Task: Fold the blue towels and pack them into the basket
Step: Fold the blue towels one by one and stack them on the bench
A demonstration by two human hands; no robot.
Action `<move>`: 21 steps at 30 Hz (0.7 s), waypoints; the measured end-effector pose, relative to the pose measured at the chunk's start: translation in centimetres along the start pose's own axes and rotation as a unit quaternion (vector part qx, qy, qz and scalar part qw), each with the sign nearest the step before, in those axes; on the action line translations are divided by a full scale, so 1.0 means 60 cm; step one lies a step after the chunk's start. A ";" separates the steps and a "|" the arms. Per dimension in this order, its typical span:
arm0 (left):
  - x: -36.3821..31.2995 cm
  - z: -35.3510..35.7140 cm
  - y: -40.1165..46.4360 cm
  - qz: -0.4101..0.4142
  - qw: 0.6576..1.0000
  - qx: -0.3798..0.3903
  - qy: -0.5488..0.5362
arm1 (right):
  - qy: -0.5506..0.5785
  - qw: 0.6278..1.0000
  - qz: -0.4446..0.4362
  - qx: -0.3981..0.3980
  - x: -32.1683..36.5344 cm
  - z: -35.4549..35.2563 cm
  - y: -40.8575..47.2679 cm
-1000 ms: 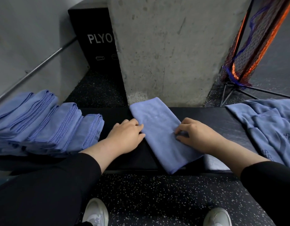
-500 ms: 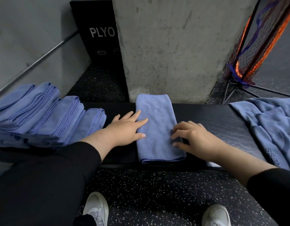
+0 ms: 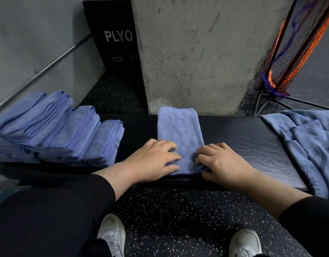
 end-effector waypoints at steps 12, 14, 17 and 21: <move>-0.011 -0.006 0.001 -0.033 0.999 -0.040 -0.006 | 0.185 0.968 0.168 -0.029 -0.030 -0.015 0.033; -0.002 -0.015 0.006 -0.077 0.993 -0.075 -0.057 | 0.210 0.964 0.160 -0.027 -0.036 -0.018 0.031; 0.012 -0.024 0.007 -0.123 0.979 -0.080 -0.140 | 0.149 0.982 0.112 0.029 -0.026 -0.011 0.029; 0.021 -0.035 -0.001 -0.136 0.970 -0.063 -0.191 | 0.083 0.991 0.107 -0.012 -0.015 -0.015 0.032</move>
Point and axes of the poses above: each hand's wrist, its own y-axis towards the middle knuckle, its own z-axis out of the palm, x = y × z, the point moved 5 cm from there along y, towards the middle knuckle
